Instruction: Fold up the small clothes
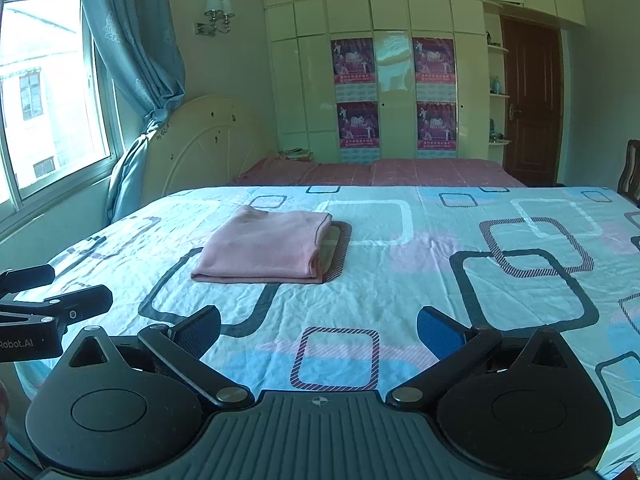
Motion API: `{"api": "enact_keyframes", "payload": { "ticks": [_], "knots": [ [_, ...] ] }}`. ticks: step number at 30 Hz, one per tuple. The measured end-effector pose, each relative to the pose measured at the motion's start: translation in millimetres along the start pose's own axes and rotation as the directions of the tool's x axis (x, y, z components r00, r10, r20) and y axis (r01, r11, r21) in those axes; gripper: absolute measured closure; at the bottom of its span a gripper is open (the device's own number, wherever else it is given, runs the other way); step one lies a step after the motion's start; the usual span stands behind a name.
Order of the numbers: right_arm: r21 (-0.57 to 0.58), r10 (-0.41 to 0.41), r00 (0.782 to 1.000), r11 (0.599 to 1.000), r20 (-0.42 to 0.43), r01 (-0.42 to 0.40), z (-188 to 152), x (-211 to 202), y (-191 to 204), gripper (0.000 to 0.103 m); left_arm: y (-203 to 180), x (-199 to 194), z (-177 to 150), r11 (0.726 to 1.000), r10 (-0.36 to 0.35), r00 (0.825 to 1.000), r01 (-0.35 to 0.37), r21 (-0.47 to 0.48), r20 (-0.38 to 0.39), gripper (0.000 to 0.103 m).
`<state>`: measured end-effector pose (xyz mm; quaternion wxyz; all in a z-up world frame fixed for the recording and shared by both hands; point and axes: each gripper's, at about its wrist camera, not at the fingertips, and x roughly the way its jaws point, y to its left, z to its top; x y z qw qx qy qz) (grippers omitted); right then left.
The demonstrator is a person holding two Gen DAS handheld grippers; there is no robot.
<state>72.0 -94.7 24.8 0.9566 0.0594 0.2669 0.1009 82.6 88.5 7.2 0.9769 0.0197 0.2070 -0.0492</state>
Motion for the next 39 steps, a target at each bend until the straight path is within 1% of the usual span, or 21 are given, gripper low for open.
{"api": "enact_keyframes", "payload": {
  "ticks": [23,39],
  "knots": [
    [-0.01,-0.006,1.0,1.0,-0.001,0.006,1.5,3.4,1.4,0.0,4.3,1.5,1.7,1.0,0.0,1.0,0.0,0.001,0.006,0.001],
    [-0.015,-0.003,1.0,1.0,0.001,0.003,2.2,3.0,1.8,0.0,3.6,2.3,2.6,1.0,-0.003,1.0,0.003,0.019,0.013,0.001]
  ]
}}
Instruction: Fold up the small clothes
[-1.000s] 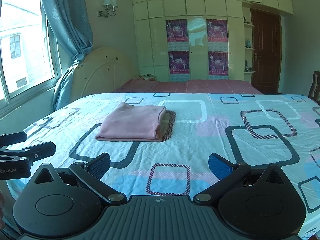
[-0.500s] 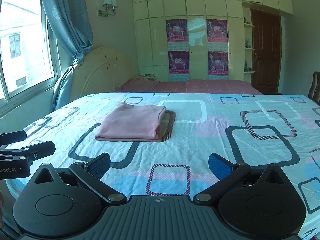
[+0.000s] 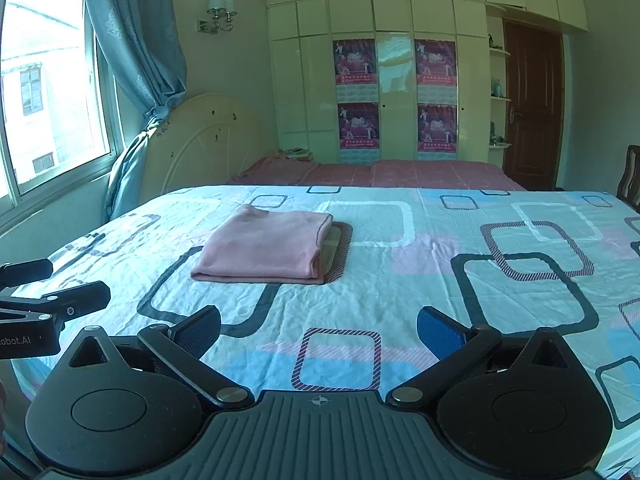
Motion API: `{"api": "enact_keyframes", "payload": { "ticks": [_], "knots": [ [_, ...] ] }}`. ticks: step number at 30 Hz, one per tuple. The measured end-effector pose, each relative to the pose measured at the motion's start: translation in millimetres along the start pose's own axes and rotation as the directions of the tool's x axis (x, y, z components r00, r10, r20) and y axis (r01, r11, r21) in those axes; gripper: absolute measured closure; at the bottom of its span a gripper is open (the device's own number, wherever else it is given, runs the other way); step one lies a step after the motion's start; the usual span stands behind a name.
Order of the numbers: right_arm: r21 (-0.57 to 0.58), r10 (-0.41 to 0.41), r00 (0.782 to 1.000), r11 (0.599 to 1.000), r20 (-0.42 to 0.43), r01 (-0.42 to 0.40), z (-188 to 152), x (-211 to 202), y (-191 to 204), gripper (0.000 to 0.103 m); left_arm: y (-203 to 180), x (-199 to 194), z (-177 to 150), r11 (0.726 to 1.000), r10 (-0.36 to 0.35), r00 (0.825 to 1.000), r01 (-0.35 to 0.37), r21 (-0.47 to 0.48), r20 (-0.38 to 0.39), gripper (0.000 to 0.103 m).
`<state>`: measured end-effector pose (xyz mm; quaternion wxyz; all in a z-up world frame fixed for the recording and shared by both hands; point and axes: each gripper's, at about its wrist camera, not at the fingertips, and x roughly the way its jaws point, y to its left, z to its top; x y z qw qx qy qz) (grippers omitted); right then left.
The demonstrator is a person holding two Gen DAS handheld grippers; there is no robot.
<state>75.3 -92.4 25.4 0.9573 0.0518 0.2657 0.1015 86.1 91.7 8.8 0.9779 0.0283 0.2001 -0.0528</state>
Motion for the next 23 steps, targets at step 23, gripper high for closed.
{"api": "enact_keyframes", "payload": {
  "ticks": [23],
  "knots": [
    [-0.02,0.008,1.0,1.0,-0.012,-0.008,-1.3,7.3,0.0,0.0,2.7,0.5,1.2,1.0,0.001,1.0,-0.001,-0.009,0.016,0.001]
  ]
}}
